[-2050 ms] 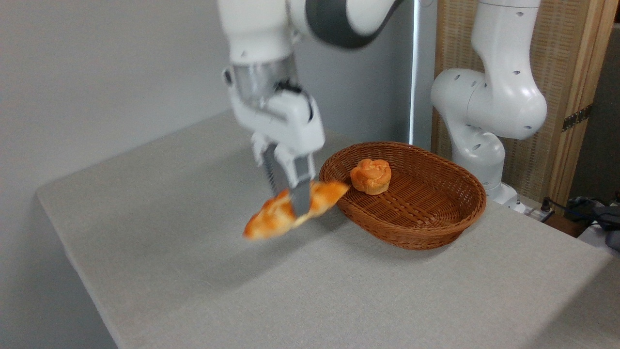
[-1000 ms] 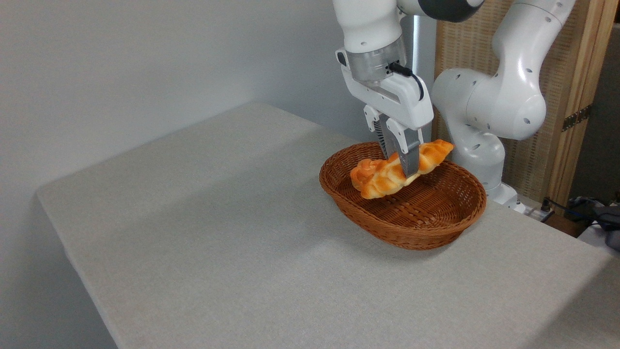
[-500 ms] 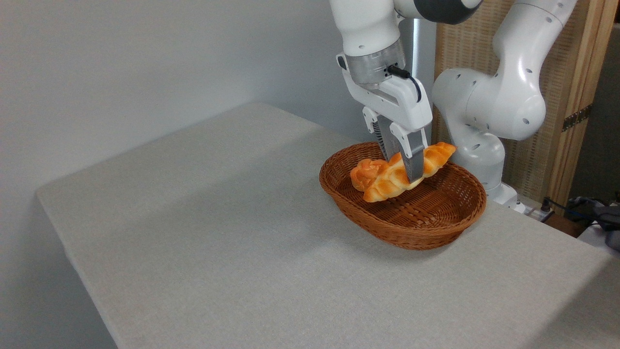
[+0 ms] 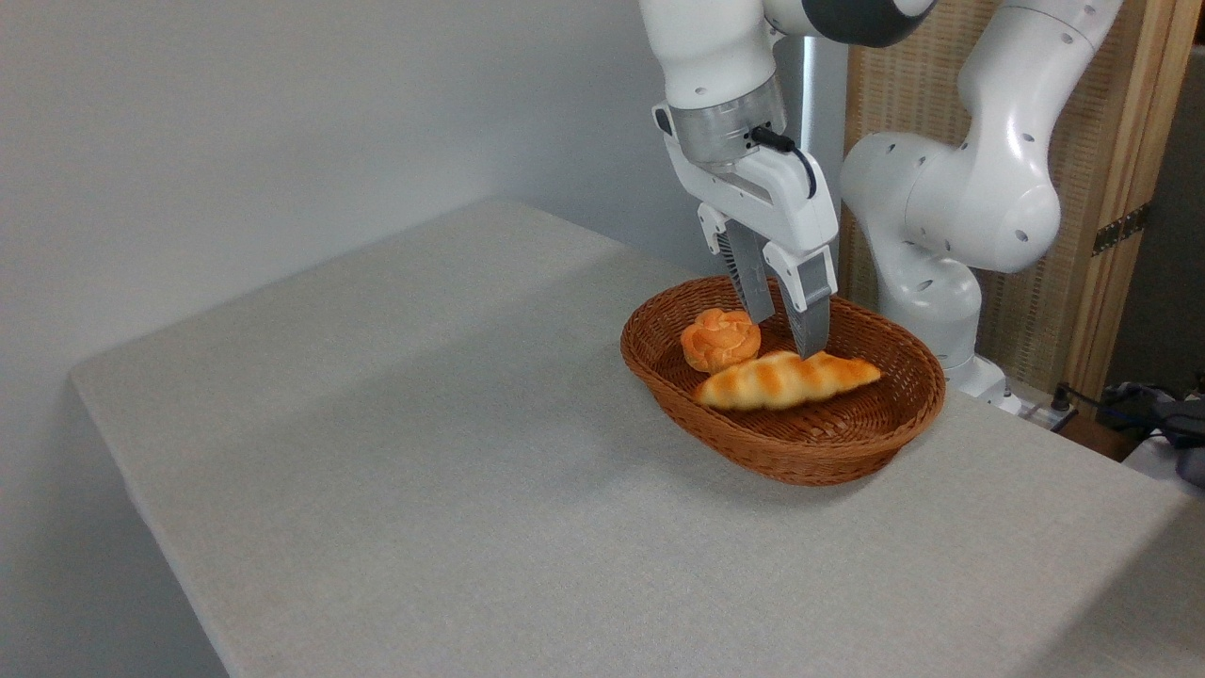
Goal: Put bread into the basket
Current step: 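Lower the roll into the basket beside the orange bun and open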
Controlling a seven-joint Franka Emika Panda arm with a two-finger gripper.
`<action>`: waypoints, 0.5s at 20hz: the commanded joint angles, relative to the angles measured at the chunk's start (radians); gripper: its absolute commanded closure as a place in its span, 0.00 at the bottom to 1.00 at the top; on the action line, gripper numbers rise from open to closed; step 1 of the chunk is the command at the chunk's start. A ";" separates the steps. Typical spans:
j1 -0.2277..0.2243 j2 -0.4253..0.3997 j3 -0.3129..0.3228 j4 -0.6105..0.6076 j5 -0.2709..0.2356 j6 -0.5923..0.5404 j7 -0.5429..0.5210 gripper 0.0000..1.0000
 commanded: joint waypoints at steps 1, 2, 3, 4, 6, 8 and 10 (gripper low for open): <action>-0.017 -0.003 0.016 0.001 0.018 0.025 0.009 0.00; -0.018 -0.003 0.016 0.002 0.018 0.025 0.008 0.00; -0.020 -0.003 0.017 0.008 0.016 0.025 0.008 0.00; -0.020 -0.003 0.017 0.014 0.016 0.025 0.006 0.00; -0.020 0.002 0.016 0.053 0.010 0.025 -0.003 0.00; -0.020 0.028 0.016 0.091 0.005 0.025 -0.005 0.00; -0.021 0.065 0.014 0.137 0.001 0.025 -0.012 0.00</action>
